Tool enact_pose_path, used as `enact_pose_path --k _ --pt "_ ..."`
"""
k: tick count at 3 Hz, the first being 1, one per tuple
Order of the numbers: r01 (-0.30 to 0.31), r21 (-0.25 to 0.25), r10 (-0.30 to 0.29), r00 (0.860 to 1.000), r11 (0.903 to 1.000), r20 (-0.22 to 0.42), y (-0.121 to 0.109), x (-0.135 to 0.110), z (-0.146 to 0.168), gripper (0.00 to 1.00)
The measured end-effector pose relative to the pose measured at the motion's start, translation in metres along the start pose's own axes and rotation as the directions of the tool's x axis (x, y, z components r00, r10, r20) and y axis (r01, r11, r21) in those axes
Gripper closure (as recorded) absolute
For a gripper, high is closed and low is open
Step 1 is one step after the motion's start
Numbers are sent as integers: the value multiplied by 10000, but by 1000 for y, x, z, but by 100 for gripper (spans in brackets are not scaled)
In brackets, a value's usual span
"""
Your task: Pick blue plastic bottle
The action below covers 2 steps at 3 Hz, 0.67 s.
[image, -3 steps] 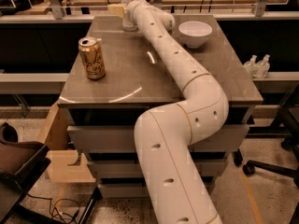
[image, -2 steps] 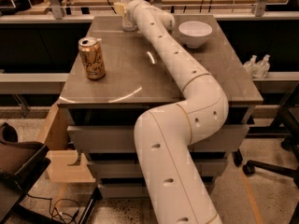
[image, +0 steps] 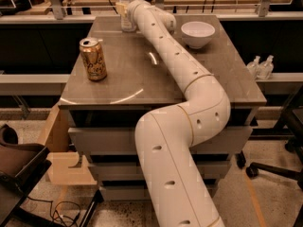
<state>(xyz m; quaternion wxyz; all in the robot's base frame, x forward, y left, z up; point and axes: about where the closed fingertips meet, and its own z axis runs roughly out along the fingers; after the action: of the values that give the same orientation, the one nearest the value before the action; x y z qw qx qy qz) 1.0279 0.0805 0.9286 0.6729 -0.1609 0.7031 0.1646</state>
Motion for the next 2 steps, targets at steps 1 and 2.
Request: enact_pose_path --k 1,2 --pt "-3 -16 3 10000 10000 -14 1 1 1 100" --pt "-2 -18 2 10000 10000 -17 1 1 1 100"
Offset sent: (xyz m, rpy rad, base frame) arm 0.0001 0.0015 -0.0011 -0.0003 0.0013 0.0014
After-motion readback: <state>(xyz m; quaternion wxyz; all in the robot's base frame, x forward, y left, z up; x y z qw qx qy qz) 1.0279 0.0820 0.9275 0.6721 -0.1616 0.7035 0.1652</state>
